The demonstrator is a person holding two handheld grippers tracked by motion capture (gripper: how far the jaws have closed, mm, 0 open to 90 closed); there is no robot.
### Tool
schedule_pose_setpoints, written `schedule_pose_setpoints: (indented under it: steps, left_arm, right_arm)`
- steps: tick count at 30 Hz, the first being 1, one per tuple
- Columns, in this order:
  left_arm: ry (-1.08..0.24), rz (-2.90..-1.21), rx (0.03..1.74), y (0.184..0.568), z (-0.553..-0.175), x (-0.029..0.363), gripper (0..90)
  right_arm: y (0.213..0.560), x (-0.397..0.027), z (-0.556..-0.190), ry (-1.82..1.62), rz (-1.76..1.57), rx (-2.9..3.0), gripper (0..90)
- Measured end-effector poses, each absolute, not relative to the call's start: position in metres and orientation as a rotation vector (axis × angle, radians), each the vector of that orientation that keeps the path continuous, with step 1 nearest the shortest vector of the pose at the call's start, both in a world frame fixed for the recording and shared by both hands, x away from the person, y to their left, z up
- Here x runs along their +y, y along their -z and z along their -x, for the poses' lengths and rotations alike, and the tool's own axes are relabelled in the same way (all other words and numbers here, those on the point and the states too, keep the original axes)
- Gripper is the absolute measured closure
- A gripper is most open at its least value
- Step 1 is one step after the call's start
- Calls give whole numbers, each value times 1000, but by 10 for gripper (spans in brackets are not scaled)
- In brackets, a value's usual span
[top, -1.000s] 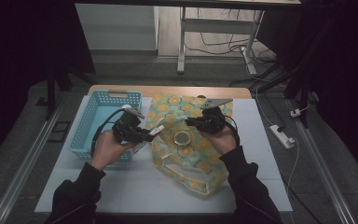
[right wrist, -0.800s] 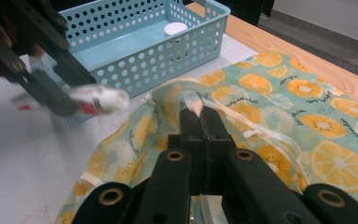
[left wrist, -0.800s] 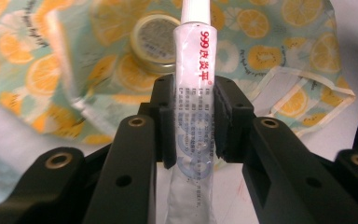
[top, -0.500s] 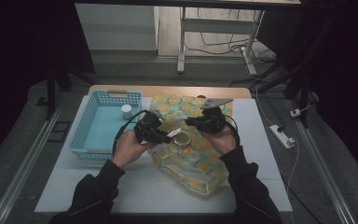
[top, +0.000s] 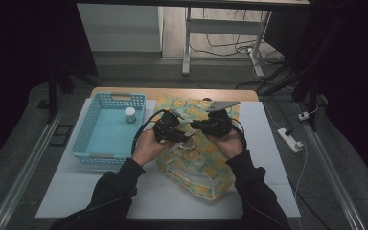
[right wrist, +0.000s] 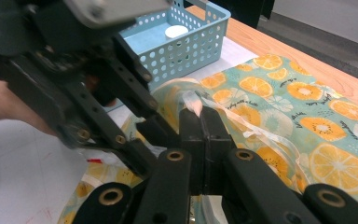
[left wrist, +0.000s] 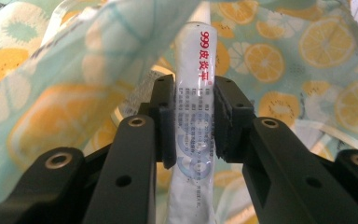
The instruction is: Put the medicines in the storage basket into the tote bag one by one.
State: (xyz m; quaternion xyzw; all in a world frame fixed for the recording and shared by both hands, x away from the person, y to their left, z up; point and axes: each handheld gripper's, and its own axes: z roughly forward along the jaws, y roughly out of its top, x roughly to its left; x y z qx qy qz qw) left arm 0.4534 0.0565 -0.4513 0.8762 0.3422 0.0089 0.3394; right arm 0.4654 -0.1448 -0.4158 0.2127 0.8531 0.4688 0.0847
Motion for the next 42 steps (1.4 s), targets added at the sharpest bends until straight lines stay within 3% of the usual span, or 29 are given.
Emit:
schedule_pose_setpoints:
  steps: [23,34,35,37,42]
  left_arm:
    - [-149,-2171,958,479,-481,47,705]
    - [-206,-2197,1009,495,-491,43,697]
    - [-216,-2188,1010,496,-491,43,689]
    - [-213,-2153,1011,495,-491,45,587]
    - [-218,-2159,991,489,-487,46,486]
  right_arm:
    - [421,-141,-467,-1367,-650,2557,900]
    - [424,-140,-468,-1359,-658,2556,900]
    - [424,-140,-468,-1359,-659,2555,900]
    - [424,-140,-468,-1358,-660,2552,900]
    - [424,-141,-468,-1363,-660,2551,900]
